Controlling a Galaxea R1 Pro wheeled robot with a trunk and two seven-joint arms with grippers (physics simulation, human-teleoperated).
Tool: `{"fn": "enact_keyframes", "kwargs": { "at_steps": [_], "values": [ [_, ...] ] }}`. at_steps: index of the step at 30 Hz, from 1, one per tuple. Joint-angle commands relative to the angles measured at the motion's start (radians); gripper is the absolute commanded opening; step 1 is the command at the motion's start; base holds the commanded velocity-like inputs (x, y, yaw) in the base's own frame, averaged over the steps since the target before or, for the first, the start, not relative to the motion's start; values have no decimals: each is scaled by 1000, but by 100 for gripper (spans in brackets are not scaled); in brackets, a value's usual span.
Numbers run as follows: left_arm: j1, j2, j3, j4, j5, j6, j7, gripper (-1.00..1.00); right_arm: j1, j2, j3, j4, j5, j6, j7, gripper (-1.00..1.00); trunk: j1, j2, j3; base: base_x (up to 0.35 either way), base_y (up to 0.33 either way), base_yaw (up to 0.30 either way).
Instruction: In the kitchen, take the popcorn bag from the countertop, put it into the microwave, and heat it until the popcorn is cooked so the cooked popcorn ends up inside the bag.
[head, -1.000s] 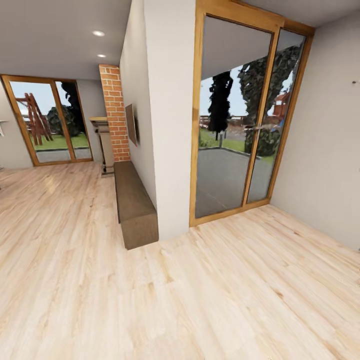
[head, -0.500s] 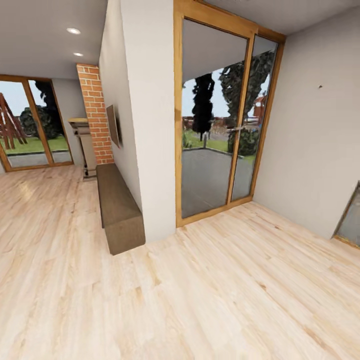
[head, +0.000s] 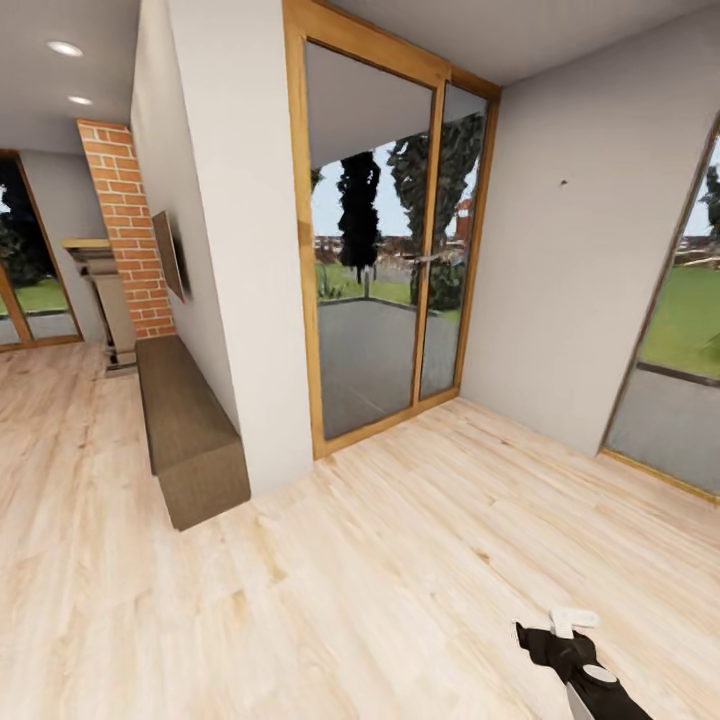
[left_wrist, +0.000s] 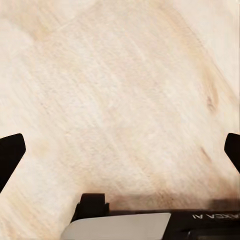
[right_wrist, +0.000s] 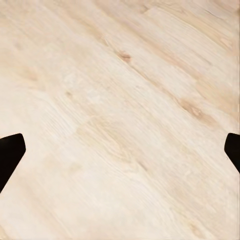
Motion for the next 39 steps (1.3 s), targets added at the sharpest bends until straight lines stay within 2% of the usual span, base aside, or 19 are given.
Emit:
{"fn": "enact_keyframes", "kwargs": {
  "at_steps": [1, 7, 14, 26, 29, 33, 39],
  "values": [
    [1, -7, 3, 0, 2, -3, 1, 100, 1, 0, 0, 2, -2, -7, 0, 100, 0, -1, -1, 0, 0, -297],
    [6, -20, 5, 0, 3, -4, 1, 100, 5, 15, 5, 3, -1, -16, -6, 100, 0, -1, 3, 0, 0, -297],
    [12, -25, 2, 1, 4, -4, 1, 100, 5, 15, 4, -1, -2, -54, -7, 100, 0, -1, 7, 0, 0, -297],
    [12, -25, 1, -1, 2, -3, 1, 100, 5, 12, 0, -4, -4, -58, 1, 100, 0, -1, 14, 0, 0, -297],
    [12, -33, 0, -1, 2, -3, 2, 100, 5, 11, 0, -6, -5, -58, 2, 100, -12, 20, 25, 0, 0, -297],
    [12, -36, 0, -1, 1, -2, 0, 100, 5, 10, 0, -6, -5, -58, 2, 100, -12, 20, 27, 0, 0, -297],
    [12, -36, 0, -1, 1, -2, 0, 100, 5, 8, -1, -6, -5, -58, 2, 100, -27, 48, 43, 0, 0, -298]
  ]
}}
